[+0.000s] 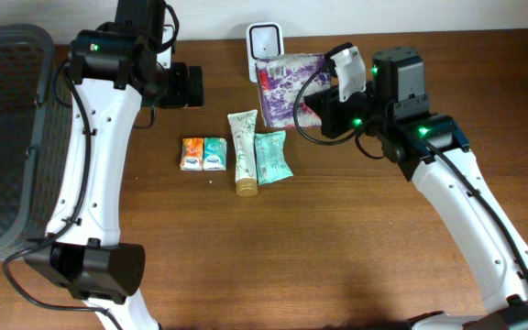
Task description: Scan the item barcode
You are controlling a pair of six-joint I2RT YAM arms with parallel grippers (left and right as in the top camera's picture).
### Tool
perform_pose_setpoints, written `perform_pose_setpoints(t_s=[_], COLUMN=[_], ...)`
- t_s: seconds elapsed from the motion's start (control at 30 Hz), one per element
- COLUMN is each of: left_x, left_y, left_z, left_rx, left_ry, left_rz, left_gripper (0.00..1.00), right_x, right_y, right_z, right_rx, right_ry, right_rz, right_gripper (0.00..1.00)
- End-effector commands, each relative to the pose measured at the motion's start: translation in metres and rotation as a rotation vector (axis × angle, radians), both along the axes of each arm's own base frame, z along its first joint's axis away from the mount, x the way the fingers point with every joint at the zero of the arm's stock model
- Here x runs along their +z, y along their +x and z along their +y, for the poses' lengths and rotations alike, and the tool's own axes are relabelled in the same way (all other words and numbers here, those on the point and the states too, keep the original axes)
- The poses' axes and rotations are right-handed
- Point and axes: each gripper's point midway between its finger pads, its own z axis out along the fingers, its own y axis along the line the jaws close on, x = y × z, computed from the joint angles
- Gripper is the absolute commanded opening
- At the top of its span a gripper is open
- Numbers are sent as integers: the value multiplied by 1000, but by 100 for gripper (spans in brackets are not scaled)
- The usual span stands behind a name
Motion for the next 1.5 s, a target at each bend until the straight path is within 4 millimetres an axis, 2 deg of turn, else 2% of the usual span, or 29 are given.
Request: perform_pose_setpoints(t_s=[0.0,0.2,0.3,0.33,0.37,0.4,0.47,0.5,0.57,0.7,0.77,0.8,0.83,0.87,0.93,0.97,1.0,1.07,1.1,1.13,1.17,1.23,1.33,1.37,1.4,1.43,1.47], left_x=[4,4,4,4,4,4,4,4,4,4,4,4,4,4,4,4,4,4,4,4,4,4,4,4,4,4,4], left_y=[1,1,1,1,1,1,1,1,1,1,1,1,1,1,1,1,1,1,1,1,1,1,1,1,1,1,1], left_z=[3,3,3,3,3,3,3,3,3,3,3,3,3,3,3,3,3,3,3,3,3,3,3,3,3,3,3], left_rx=[6,6,6,6,6,6,6,6,6,6,6,6,6,6,6,6,6,6,6,6,6,6,6,6,6,6,6], left_ry=[6,6,6,6,6,6,6,5,6,6,6,6,5,6,6,6,6,6,5,6,6,6,5,6,6,6,6], left_rz=[-12,-12,-12,-12,-12,-12,-12,-12,-12,-12,-12,-12,-12,-12,-12,-12,-12,-12,-12,-12,-12,-12,-12,-12,-12,-12,-12], left_gripper=[99,99,99,99,99,99,99,99,99,99,99,99,99,99,99,99,99,99,99,99,99,99,99,99,99,99,99], right_x=[-2,-21,-30,-35,-44,-52,-61,-65,-85,-134,-160,-173,-185,-193,-190,-185,-177,-160,-148,-135,-116,-100,-117,-125,-137,-150,-162], right_y=[-1,4,7,11,16,16,4,-3,-15,-20,-20,-21,-23,-24,-20,-17,-15,-11,-7,-2,4,10,10,9,6,2,-1], right_z=[5,0,-15,-28,-53,-88,-143,-161,-185,-207,-204,-199,-187,-169,-130,-107,-71,-37,-32,-32,-40,-62,-102,-107,-107,-109,-115], right_rx=[18,-15,-90,-169,-317,-481,-709,-766,-820,-838,-797,-764,-716,-657,-568,-516,-430,-369,-383,-400,-425,-465,-467,-421,-304,-211,-209], right_ry=[15,-24,-88,-127,-197,-317,-545,-643,-821,-1055,-1094,-1080,-1034,-978,-905,-862,-775,-696,-673,-656,-643,-604,-455,-408,-310,-204,-156], right_rz=[12,61,74,89,112,126,144,158,212,292,350,384,420,443,427,413,409,384,371,364,363,400,566,606,659,711,758], right_gripper=[4,4,4,4,4,4,4,4,4,4,13,26,42,57,89,96,98,98,99,99,99,99,99,99,100,96,91])
